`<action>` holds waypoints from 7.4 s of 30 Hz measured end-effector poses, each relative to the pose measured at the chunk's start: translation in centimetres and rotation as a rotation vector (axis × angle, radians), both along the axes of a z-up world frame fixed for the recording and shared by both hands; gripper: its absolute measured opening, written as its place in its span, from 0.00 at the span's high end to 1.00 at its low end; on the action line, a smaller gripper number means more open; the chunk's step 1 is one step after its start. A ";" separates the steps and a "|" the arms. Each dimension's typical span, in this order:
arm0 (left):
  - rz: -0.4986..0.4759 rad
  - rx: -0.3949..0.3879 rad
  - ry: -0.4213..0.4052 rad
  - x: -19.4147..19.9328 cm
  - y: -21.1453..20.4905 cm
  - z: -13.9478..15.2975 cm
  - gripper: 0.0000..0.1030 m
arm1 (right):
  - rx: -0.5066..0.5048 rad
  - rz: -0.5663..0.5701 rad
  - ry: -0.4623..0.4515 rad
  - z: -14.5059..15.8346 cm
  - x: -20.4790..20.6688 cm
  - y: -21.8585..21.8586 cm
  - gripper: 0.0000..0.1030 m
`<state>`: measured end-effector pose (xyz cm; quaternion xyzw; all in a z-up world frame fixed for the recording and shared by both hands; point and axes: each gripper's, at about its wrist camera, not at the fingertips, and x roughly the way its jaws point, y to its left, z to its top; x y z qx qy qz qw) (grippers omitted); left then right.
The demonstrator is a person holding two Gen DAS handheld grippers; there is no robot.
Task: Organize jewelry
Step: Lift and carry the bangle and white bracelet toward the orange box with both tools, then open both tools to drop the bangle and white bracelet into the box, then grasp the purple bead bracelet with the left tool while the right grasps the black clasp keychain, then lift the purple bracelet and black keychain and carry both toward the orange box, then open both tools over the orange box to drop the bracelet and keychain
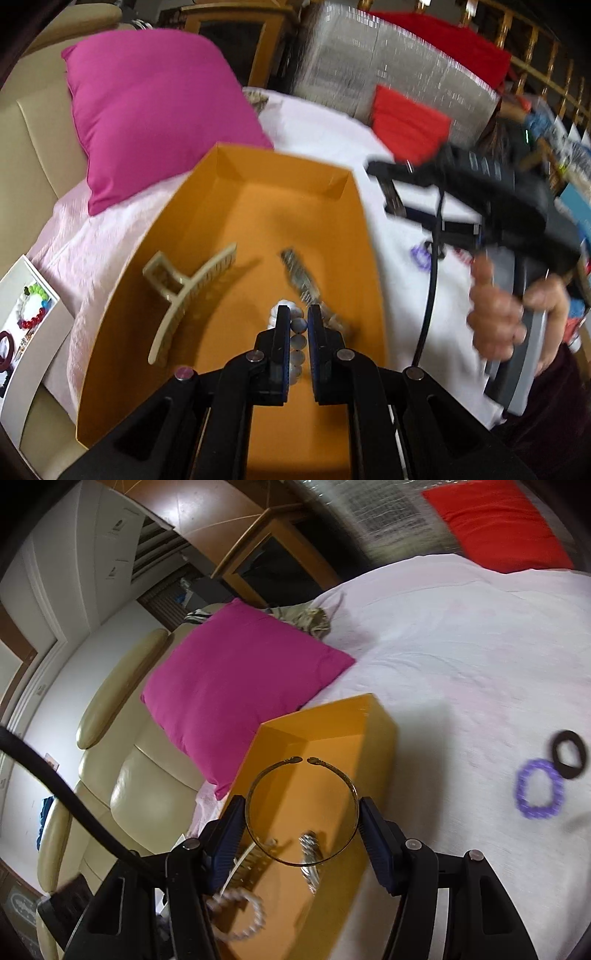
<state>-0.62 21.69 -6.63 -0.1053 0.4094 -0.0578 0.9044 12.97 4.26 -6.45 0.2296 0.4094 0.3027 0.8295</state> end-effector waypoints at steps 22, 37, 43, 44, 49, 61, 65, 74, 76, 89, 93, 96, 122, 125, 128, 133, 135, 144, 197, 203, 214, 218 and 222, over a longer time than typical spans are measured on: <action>0.085 0.225 -0.025 0.2 -0.2 -0.1 0.73 | -0.031 -0.040 -0.031 -1.3 3.7 1.7 0.34; -0.078 0.434 -0.271 -0.3 -9.9 2.5 0.41 | -0.137 -0.329 -0.010 0.9 -3.6 -19.2 0.43; -0.130 0.380 -0.236 1.3 -14.7 2.0 0.41 | -0.061 -0.527 0.068 0.7 -7.5 -29.9 0.43; -0.140 0.371 -0.226 1.6 -15.4 1.8 0.41 | -0.043 -0.544 0.084 0.5 -7.8 -30.9 0.43; -0.183 0.404 -0.201 3.1 -19.2 0.4 0.41 | -0.020 -0.565 0.147 -0.6 -7.5 -33.7 0.43; -0.198 0.331 -0.113 8.3 -22.3 -2.0 0.41 | -0.034 -0.495 0.215 -3.3 -2.2 -32.9 0.45; -0.217 0.298 -0.110 9.7 -22.9 -2.3 0.41 | 0.004 -0.497 0.247 -4.7 -0.2 -32.9 0.45; -0.226 0.211 -0.037 13.0 -22.4 -4.4 0.41 | 0.098 -0.588 0.268 -5.9 2.5 -33.9 0.45; -0.234 0.172 -0.030 13.3 -22.1 -4.3 0.41 | 0.111 -0.606 0.269 -6.1 3.1 -33.9 0.45; -0.275 0.109 0.019 15.1 -22.4 -5.6 0.41 | 0.025 -0.688 0.271 -7.4 6.6 -32.5 0.57; -0.258 0.097 0.041 15.8 -21.9 -5.8 0.69 | -0.071 -0.677 0.259 -7.3 6.9 -31.4 0.81; -0.252 0.042 0.060 16.1 -21.0 -5.7 0.90 | -0.077 -0.682 0.242 -7.0 6.5 -31.4 0.81; -0.316 0.084 -0.060 10.1 -19.5 -1.3 0.91 | 0.026 -0.589 0.104 -0.1 -1.7 -30.9 0.81; -0.301 0.112 -0.082 9.7 -19.2 -0.7 0.91 | 0.016 -0.556 0.098 0.0 -1.7 -29.8 0.81; -0.275 0.144 -0.098 9.4 -18.9 -0.2 0.91 | 0.003 -0.536 0.095 -0.1 -1.7 -28.9 0.81; -0.251 0.187 -0.143 8.9 -18.8 0.9 0.91 | -0.015 -0.509 0.100 -0.5 -1.5 -27.5 0.81; -0.245 0.194 -0.152 8.7 -18.7 1.2 0.91 | -0.027 -0.501 0.100 -0.6 -1.4 -27.1 0.81; -0.203 0.240 -0.205 8.2 -18.3 2.3 0.91 | -0.044 -0.463 0.102 -0.9 -1.1 -25.3 0.81; -0.035 0.351 -0.313 6.1 -15.3 5.1 0.91 | -0.069 -0.376 0.076 -0.9 -1.3 -20.8 0.81; -0.005 0.336 -0.320 5.8 -13.6 5.6 0.91 | -0.056 -0.356 0.070 -0.7 -1.1 -19.3 0.81; 0.184 0.299 -0.369 4.3 -4.8 8.0 0.91 | -0.013 -0.259 0.035 0.1 -1.7 -13.8 0.81; 0.279 0.291 -0.351 3.7 -0.5 8.0 0.91 | 0.015 -0.182 0.010 0.9 -2.7 -10.5 0.81; 0.333 0.269 -0.329 3.2 2.4 7.6 0.91 | 0.027 -0.080 -0.008 1.3 -4.0 -6.1 0.81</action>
